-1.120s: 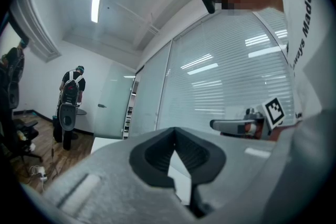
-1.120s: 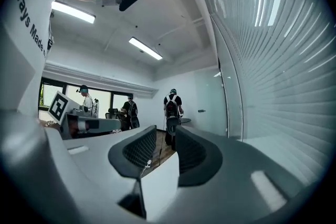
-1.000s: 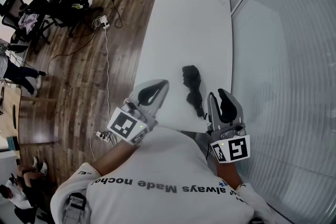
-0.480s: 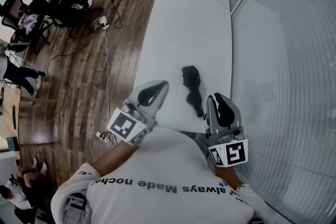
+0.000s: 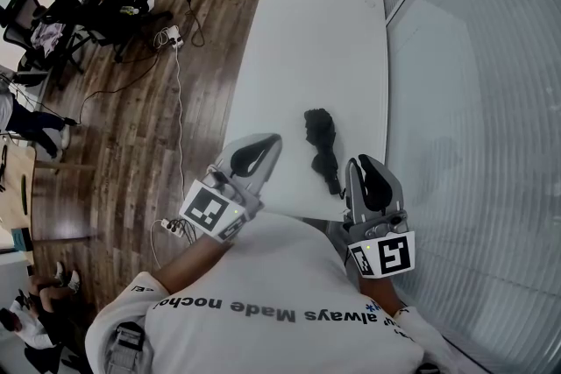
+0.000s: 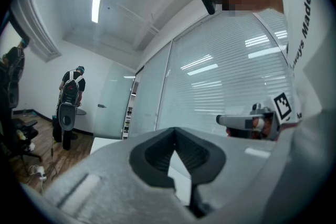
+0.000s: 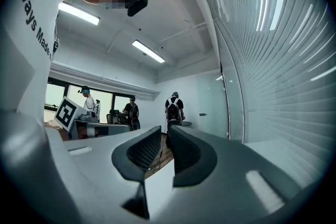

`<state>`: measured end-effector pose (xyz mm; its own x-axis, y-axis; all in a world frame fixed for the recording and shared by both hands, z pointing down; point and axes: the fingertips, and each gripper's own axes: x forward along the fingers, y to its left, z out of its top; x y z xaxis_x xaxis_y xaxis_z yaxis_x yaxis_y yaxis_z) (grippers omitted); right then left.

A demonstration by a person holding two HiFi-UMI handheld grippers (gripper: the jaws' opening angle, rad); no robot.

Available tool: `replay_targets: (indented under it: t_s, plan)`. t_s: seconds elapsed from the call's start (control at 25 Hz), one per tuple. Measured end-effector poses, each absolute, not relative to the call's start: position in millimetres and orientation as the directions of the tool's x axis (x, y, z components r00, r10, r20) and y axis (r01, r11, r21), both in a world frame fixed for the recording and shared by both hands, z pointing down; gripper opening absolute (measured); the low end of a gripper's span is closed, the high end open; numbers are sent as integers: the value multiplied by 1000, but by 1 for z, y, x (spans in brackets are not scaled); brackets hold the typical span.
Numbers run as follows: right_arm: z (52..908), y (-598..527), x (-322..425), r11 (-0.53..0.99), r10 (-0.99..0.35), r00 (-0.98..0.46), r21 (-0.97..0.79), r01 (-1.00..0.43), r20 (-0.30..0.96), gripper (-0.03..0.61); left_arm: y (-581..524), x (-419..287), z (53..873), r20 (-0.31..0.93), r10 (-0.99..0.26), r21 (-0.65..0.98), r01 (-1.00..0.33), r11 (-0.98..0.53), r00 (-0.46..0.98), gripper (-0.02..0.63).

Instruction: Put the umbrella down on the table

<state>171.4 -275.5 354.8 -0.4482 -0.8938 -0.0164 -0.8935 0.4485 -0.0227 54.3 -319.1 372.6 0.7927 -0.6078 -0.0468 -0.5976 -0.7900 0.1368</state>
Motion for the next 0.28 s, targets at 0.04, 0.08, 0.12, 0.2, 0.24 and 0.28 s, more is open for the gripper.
replay_targets:
  t_s: [0.04,0.08,0.12,0.2,0.24,0.28]
  plan:
    - [355,-275,172,447,-894,-447,-22,-894,-15,57,-319,55,372,-46,-608,136,-598,-790,792,3]
    - [356,-274,173,446,-895,-446,-21,-895,-14,57,-318,55,372,-46,-609,136,-599,-789,792,3]
    - [356,-273,174,445,-896,-445,-20,-895,-13,57,-316,56,373,-47,-609,135,-599,-789,792,3]
    - [358,-271,175,443,-896,-443,-21,-896,-11,57,-314,57,373,-47,-608,135,-599,-790,792,3]
    - [359,-270,176,442,-897,-442,-23,-896,-10,57,-312,58,373,-47,-608,135,-598,-790,792,3]
    - [360,-269,177,442,-897,-442,-24,-897,-8,57,-311,59,374,-46,-608,135,-598,-790,792,3]
